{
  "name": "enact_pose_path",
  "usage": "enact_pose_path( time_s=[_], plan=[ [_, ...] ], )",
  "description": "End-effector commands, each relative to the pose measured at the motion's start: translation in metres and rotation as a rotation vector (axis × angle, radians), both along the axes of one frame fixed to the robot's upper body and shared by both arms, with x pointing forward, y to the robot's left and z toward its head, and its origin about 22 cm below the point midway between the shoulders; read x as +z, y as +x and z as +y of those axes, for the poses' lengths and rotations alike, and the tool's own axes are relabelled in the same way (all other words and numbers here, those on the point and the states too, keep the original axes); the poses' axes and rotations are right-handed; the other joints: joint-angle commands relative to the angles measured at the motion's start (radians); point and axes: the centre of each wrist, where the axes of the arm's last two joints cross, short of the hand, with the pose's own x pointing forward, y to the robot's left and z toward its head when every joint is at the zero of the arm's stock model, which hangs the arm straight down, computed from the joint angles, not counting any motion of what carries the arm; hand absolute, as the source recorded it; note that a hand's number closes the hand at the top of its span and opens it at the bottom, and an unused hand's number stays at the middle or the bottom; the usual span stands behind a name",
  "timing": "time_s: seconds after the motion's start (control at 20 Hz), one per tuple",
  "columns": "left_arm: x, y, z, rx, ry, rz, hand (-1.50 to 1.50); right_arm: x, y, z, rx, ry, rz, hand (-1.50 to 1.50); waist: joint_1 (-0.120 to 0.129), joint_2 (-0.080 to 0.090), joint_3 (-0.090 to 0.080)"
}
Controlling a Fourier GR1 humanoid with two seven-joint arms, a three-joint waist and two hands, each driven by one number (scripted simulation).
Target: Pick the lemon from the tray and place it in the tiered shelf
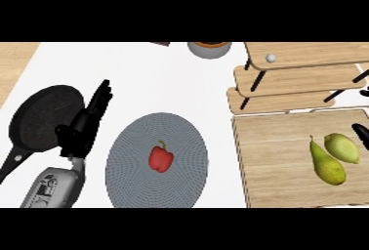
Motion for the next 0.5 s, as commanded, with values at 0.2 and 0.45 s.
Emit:
enact_pose_path(
  time_s=[0.2, 0.45],
  plan=[
    [-0.005, -0.004, -0.018, -0.052, -0.002, 0.037, 0.0, -0.052, -0.016, -0.062, -0.04, 0.314, -0.216, -1.5, 0.028, -0.004, 0.0],
    [0.0, 0.0, -0.021, -0.042, 0.014, 0.012, 0.0, -0.021, -0.027, -0.092, 0.202, 0.089, -0.142, -1.5, 0.019, -0.008, -0.003]
  ],
)
